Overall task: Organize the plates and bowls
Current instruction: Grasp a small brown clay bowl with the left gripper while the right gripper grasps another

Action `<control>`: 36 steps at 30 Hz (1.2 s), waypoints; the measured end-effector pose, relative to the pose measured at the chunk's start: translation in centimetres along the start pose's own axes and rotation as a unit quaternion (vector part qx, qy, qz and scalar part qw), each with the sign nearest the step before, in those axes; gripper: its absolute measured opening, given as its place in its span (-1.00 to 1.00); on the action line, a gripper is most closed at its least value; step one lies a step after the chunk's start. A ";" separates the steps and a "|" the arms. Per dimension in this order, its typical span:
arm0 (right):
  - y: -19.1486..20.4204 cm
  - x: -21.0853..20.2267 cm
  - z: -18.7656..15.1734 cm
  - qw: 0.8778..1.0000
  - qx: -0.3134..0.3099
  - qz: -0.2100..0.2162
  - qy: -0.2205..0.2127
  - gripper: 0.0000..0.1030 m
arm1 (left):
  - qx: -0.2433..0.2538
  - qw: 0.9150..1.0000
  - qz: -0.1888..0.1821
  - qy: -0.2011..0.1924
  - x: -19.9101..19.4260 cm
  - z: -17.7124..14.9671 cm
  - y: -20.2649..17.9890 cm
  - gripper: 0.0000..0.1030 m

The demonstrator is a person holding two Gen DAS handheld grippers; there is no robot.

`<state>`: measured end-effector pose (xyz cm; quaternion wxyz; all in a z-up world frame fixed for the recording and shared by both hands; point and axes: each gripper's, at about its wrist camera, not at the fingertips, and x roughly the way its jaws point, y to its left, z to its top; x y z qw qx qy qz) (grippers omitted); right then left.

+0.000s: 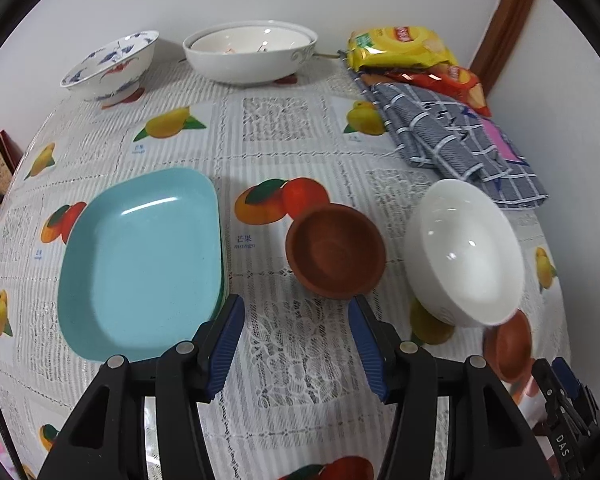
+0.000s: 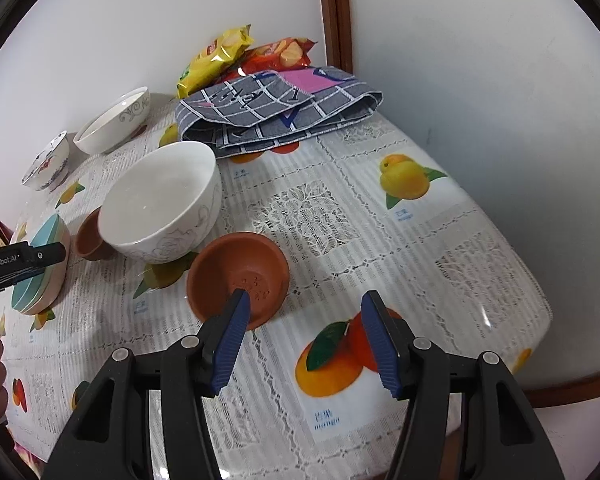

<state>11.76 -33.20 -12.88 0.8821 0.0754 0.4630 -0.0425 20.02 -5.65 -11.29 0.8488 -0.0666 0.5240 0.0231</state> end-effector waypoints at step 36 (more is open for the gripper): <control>0.7 5.6 1.8 0.999 0.002 0.024 0.030 -0.49 | -0.009 0.999 0.006 0.036 6.2 2.7 -2.1 -0.43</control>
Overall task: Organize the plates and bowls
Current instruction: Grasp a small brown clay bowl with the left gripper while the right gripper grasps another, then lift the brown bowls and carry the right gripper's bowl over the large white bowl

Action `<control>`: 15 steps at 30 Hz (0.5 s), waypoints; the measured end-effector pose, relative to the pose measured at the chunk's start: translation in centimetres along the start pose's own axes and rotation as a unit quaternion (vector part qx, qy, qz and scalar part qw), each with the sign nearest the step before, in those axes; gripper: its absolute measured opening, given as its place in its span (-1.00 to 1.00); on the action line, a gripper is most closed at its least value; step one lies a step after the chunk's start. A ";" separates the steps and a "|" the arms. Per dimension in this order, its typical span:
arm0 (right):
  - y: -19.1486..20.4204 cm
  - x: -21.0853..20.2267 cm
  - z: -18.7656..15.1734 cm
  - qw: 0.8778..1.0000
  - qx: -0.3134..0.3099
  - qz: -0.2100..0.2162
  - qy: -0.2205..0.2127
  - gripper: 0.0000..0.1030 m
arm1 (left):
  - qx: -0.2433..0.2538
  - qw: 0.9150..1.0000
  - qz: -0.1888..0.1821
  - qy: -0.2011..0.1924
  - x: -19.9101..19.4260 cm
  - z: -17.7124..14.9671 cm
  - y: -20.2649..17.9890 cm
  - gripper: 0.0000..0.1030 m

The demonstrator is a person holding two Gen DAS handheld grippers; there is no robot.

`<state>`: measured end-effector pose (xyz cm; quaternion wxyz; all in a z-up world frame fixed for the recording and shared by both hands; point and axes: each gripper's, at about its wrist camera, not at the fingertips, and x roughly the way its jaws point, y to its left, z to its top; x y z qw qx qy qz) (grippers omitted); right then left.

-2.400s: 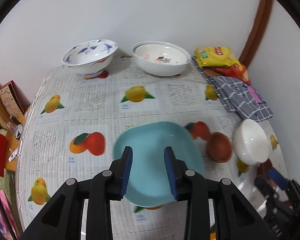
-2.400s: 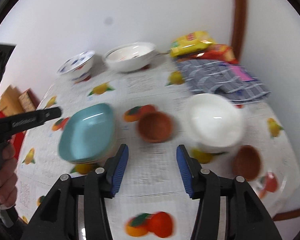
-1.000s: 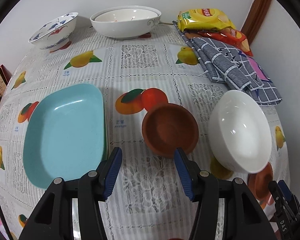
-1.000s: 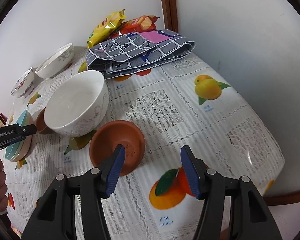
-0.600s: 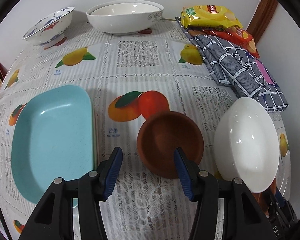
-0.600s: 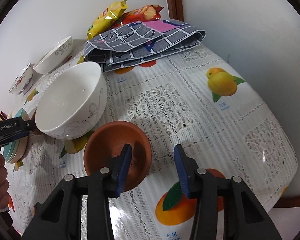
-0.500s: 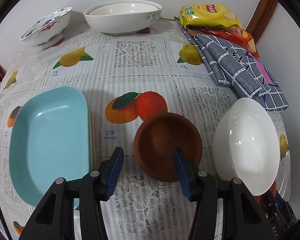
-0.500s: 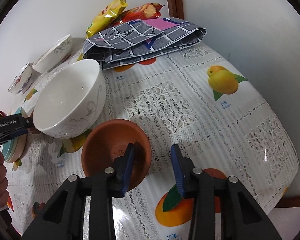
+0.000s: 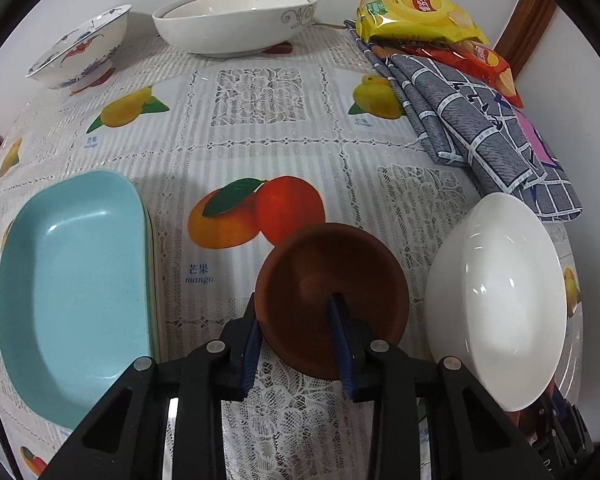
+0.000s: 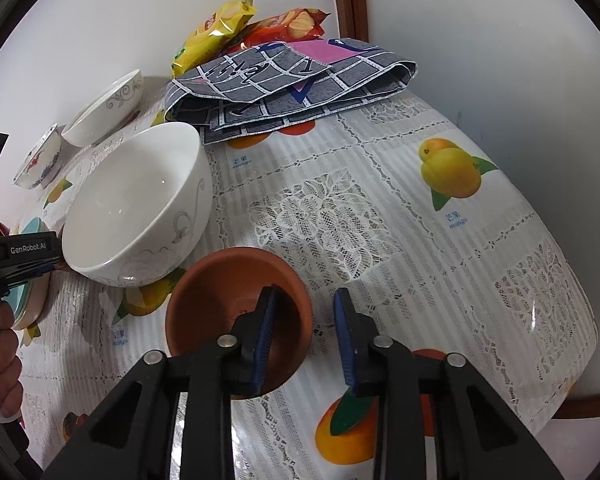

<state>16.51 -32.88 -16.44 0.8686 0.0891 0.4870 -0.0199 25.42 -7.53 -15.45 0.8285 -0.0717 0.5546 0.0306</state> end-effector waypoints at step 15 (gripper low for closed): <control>0.5 -0.9 -0.3 1.000 0.013 0.008 -0.014 -0.82 | 0.008 1.000 -0.022 -0.014 -1.4 -0.4 0.5 -0.85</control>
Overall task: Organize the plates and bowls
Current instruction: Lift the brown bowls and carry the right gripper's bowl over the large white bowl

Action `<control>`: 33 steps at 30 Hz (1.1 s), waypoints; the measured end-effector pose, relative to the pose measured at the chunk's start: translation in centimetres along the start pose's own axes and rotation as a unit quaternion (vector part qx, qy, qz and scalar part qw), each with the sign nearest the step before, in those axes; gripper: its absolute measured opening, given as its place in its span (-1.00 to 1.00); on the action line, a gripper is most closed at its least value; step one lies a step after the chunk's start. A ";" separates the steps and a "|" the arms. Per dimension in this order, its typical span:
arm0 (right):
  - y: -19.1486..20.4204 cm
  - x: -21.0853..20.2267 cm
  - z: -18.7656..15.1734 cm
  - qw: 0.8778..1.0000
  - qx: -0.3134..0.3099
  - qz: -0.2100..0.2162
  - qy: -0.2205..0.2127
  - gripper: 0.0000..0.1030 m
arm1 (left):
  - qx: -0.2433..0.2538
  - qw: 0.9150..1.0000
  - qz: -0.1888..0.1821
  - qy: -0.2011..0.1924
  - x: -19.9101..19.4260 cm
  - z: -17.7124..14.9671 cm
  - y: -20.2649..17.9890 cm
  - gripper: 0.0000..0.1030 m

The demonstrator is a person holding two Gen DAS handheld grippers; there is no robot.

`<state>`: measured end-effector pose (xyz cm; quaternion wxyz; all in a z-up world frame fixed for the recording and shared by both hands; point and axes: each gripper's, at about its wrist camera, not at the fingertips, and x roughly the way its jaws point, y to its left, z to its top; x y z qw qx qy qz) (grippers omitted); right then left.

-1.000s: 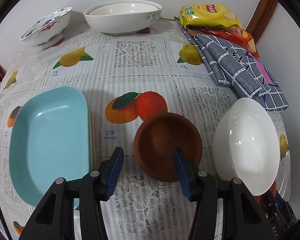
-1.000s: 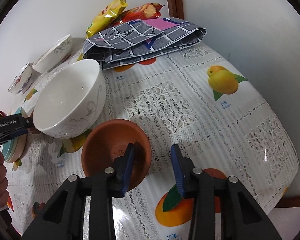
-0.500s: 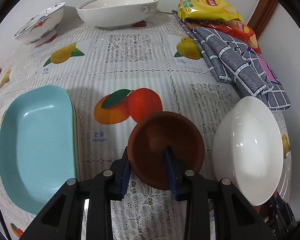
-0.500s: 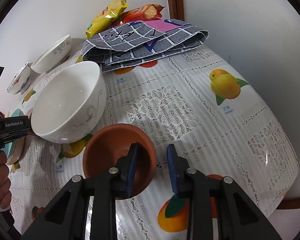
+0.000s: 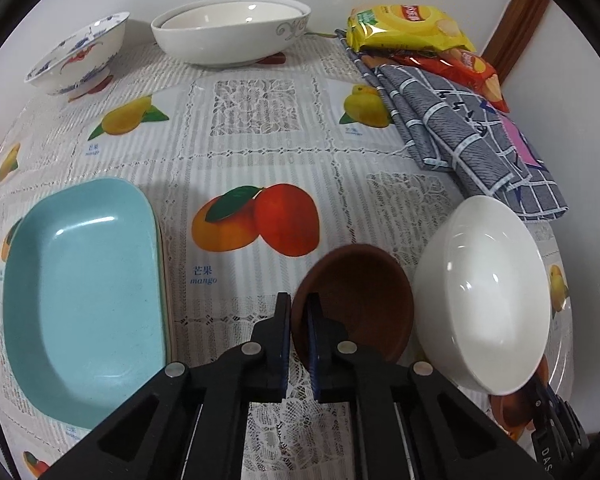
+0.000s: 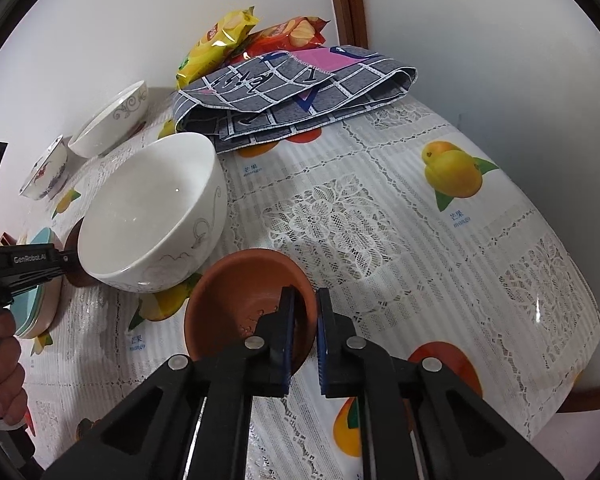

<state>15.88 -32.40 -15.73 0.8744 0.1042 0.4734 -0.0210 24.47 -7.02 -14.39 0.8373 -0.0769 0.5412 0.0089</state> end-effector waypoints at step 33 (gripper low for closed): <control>2.3 -7.7 2.7 0.997 0.007 0.000 -0.081 -0.83 | 0.002 0.997 -0.028 -0.069 -8.4 -0.2 2.9 -0.85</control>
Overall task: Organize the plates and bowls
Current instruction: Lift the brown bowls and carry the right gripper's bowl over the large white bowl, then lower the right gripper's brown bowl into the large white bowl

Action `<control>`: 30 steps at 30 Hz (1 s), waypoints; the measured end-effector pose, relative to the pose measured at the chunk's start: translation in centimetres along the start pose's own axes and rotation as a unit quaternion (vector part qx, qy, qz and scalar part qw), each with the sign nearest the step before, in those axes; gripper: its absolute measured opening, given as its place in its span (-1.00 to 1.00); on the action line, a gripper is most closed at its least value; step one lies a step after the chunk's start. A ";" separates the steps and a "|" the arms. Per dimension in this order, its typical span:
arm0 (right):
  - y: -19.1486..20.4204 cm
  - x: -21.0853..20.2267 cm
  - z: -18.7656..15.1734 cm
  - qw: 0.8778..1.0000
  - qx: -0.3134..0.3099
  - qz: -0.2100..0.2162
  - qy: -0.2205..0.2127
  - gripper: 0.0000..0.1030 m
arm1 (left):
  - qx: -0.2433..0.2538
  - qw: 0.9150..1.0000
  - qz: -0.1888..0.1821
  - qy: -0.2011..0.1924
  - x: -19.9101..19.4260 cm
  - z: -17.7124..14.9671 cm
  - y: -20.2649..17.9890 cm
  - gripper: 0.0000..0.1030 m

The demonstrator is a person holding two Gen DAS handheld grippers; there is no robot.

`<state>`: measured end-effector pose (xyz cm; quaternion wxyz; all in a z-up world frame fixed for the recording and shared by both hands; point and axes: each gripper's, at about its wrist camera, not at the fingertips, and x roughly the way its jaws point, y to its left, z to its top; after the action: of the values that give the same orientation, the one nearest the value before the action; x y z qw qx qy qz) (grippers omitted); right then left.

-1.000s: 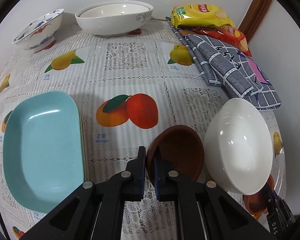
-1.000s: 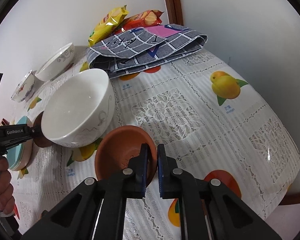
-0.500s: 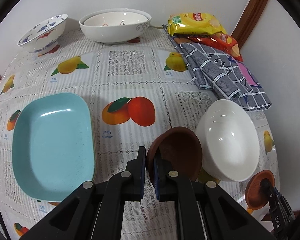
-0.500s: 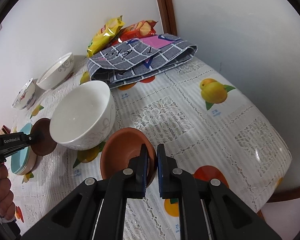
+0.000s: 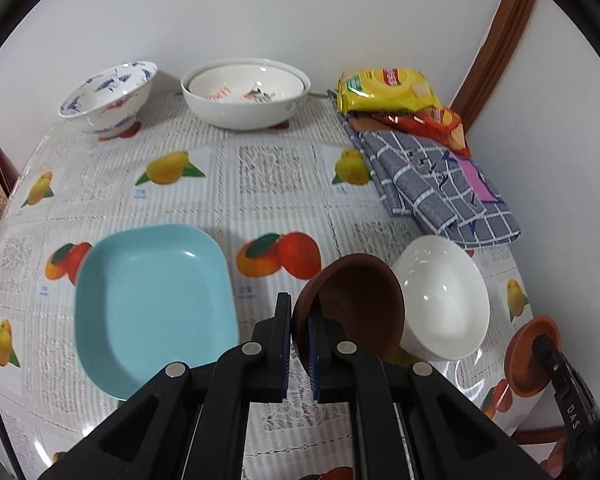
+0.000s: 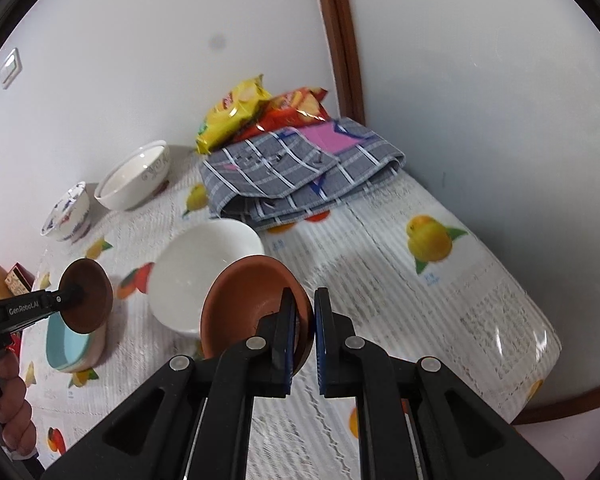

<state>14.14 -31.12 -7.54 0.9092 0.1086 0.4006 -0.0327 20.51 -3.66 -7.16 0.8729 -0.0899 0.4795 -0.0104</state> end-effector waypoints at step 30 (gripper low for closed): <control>7.3 8.0 1.7 0.997 -0.052 -0.004 0.049 -0.83 | 0.004 1.000 0.005 -0.003 0.7 1.8 3.4 -0.85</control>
<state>21.89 -24.17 -11.03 0.8928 0.0615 0.4462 -0.0101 22.16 -0.07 -7.34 0.8747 -0.0839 0.4772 -0.0081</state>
